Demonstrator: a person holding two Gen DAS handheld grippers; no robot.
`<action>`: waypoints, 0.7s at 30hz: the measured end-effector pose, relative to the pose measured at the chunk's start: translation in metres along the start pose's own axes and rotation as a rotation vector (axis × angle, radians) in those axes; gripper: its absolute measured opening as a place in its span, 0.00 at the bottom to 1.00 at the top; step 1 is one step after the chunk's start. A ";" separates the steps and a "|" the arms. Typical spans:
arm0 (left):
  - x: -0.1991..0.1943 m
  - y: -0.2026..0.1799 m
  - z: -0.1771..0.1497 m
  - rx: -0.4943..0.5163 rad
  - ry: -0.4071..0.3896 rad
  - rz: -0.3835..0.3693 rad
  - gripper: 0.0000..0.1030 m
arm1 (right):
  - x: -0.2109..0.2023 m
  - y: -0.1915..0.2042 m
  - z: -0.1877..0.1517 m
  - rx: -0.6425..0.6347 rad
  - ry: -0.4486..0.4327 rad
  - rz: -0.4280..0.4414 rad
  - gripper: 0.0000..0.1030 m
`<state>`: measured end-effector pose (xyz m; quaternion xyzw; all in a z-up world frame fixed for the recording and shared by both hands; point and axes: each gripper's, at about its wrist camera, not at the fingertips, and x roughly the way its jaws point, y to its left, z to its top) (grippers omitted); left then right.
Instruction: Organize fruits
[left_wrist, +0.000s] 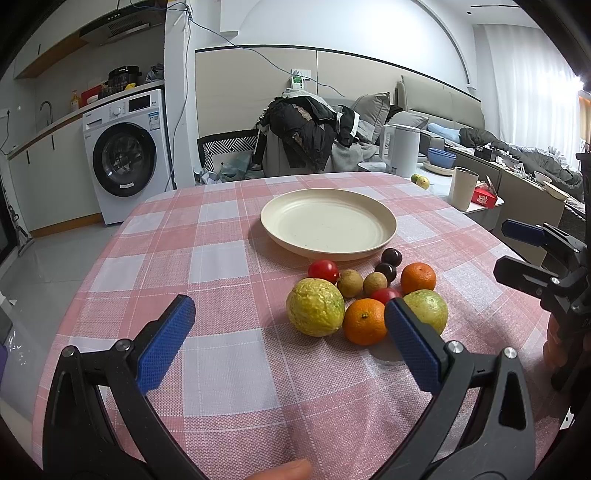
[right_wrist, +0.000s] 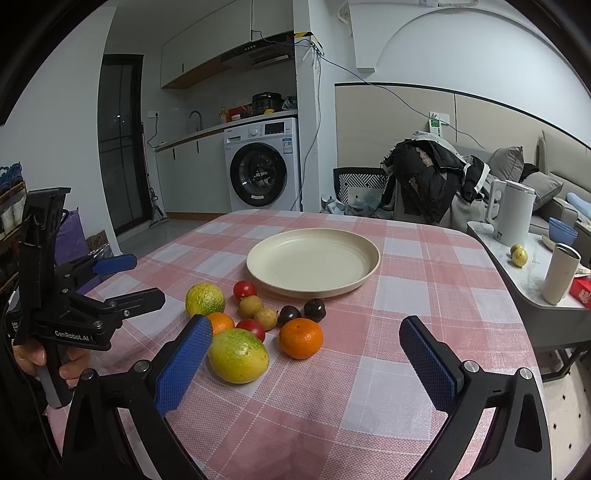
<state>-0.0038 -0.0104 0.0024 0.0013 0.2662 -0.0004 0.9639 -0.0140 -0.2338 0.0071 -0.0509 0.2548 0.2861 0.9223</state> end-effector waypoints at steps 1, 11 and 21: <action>0.000 0.000 0.000 0.000 0.000 0.000 0.99 | 0.000 0.000 0.000 -0.001 0.001 0.000 1.00; 0.000 0.000 0.000 -0.001 0.000 0.001 0.99 | 0.000 0.000 0.000 0.000 0.003 -0.002 1.00; 0.000 0.000 0.000 -0.001 0.000 0.000 0.99 | 0.000 0.000 0.000 0.000 0.003 -0.001 1.00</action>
